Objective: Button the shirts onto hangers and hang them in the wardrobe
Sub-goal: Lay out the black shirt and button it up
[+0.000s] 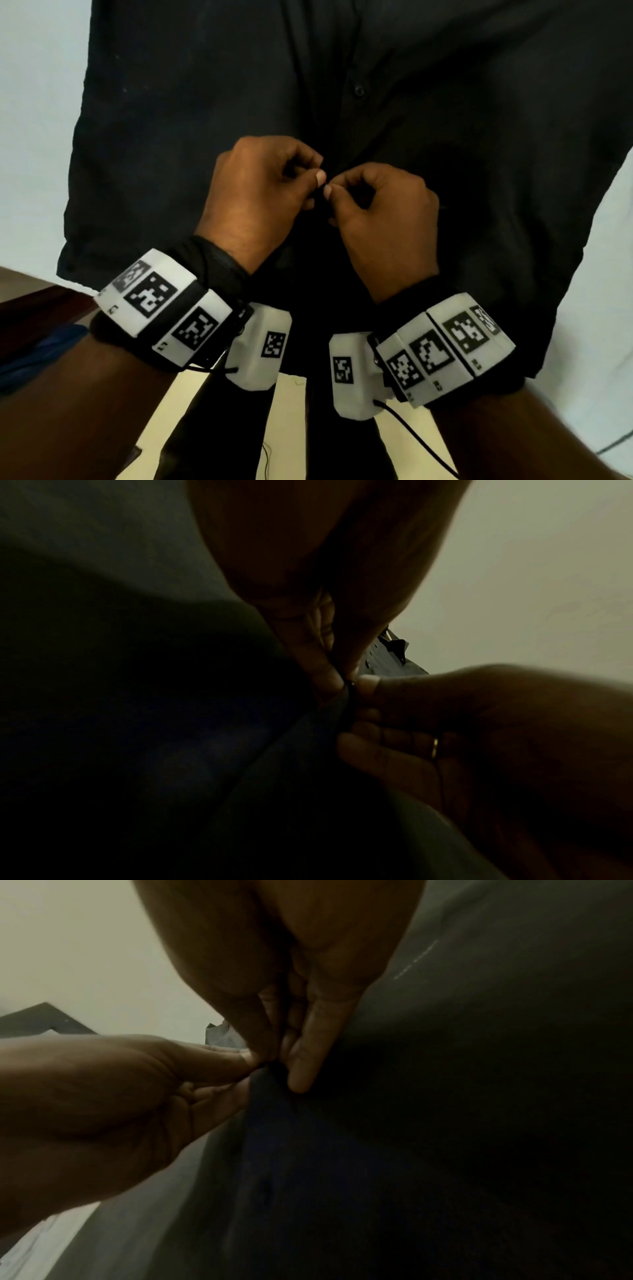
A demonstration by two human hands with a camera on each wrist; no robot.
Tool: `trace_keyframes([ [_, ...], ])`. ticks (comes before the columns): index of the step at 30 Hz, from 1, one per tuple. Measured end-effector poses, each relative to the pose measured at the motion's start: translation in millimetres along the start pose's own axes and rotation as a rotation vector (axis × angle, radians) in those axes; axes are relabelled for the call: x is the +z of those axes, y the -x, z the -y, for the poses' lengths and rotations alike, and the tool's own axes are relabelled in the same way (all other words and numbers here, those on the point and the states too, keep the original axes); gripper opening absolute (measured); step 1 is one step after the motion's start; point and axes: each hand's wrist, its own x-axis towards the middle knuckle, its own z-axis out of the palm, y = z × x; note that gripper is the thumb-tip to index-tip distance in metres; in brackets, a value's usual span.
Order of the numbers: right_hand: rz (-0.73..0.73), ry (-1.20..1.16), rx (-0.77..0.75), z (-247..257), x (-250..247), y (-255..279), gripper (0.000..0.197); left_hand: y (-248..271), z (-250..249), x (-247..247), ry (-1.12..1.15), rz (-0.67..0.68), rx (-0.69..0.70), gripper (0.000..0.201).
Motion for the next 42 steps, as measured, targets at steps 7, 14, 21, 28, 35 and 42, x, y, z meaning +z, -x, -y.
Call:
trace_keyframes([
  [7, 0.043, 0.040, 0.067, 7, 0, -5, 0.009, 1, 1, -5, -0.170, 0.004, 0.100, 0.007],
  [14, 0.076, -0.003, 0.117, 6, -1, -4, 0.009, -10, 3, -7, -0.013, 0.135, 0.064, 0.015],
  [21, 0.027, 0.147, -0.040, 4, 3, -3, 0.011, -19, -1, -16, -0.107, 0.186, 0.083, 0.005],
  [28, -0.015, 0.003, -0.017, 3, -1, -5, 0.007, -12, 3, -8, 0.186, 0.154, -0.036, 0.017],
  [35, 0.189, -0.392, 0.165, 1, -12, -14, 0.008, -10, 1, -4, 0.460, 0.204, -0.106, 0.035],
  [42, 0.246, -0.260, 0.154, 2, -14, -22, 0.005, -12, -2, -9, 0.340, 0.233, -0.060, 0.048],
])
